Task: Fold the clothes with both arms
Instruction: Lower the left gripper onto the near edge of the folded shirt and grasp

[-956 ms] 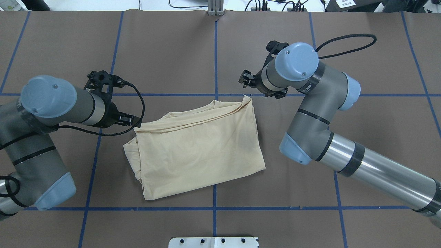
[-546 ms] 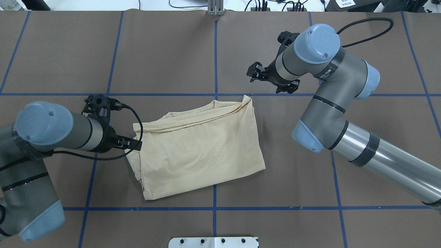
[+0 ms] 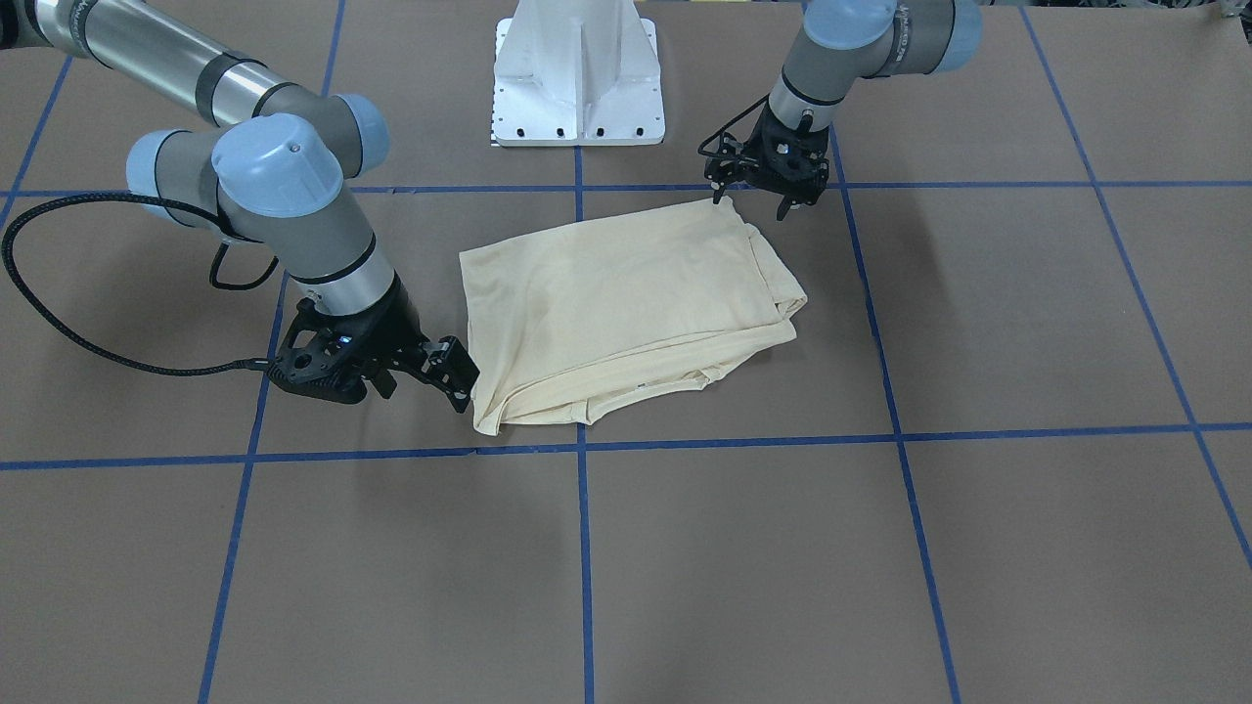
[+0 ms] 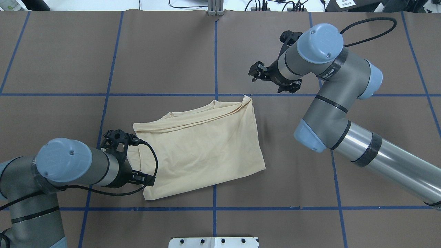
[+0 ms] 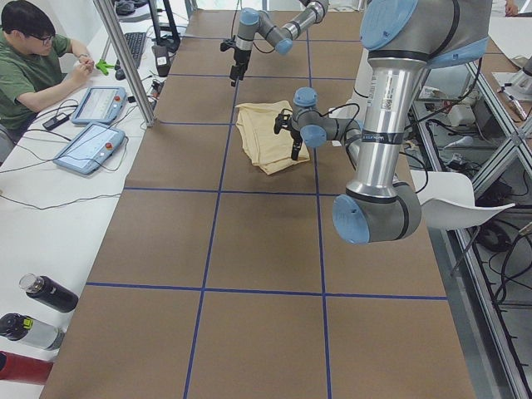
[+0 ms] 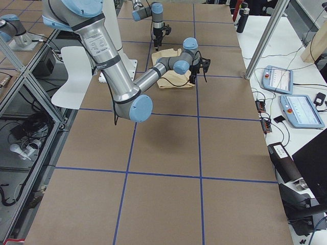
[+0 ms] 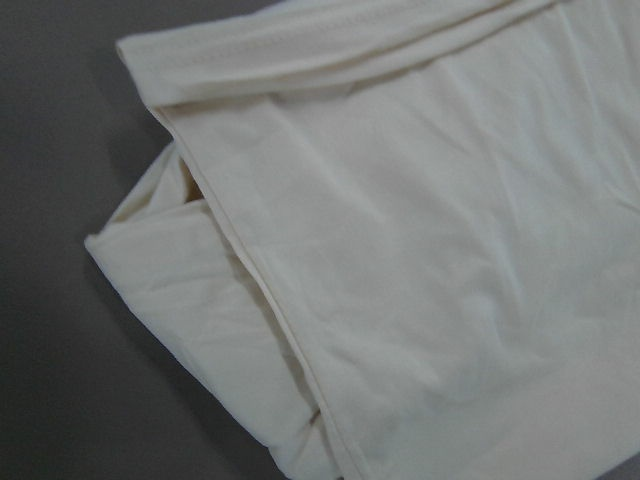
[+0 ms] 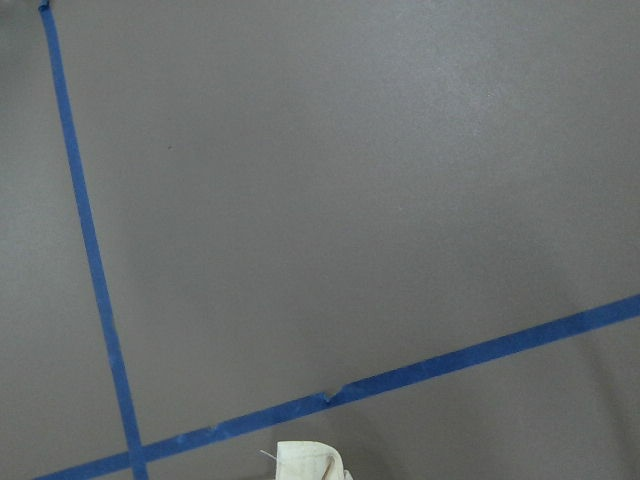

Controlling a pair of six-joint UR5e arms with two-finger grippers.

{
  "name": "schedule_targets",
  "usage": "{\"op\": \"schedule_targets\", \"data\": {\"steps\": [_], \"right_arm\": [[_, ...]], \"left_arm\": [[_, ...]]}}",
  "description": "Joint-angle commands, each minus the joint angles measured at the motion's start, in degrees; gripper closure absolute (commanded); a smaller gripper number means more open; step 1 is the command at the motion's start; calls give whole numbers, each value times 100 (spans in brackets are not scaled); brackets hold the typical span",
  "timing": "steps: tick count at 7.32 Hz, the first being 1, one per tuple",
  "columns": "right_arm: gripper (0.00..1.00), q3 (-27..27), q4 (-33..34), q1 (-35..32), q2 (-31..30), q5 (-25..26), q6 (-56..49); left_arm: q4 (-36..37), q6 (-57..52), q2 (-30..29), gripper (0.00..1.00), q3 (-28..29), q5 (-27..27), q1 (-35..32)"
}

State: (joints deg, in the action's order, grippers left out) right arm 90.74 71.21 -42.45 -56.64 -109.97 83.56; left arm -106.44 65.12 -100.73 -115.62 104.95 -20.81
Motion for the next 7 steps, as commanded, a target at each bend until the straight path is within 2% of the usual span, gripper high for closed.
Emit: {"op": "schedule_targets", "data": {"steps": [1,2,7], "right_arm": [[0,14,-2,8,-5,20,2],[0,14,-2,8,-5,20,2],[0,5,-11,8,-22,29,2]], "left_arm": [[0,457,-43,51,30,-10,296],[0,449,-44,55,65,-10,349],[9,423,-96,55,144,-10,429]]}}
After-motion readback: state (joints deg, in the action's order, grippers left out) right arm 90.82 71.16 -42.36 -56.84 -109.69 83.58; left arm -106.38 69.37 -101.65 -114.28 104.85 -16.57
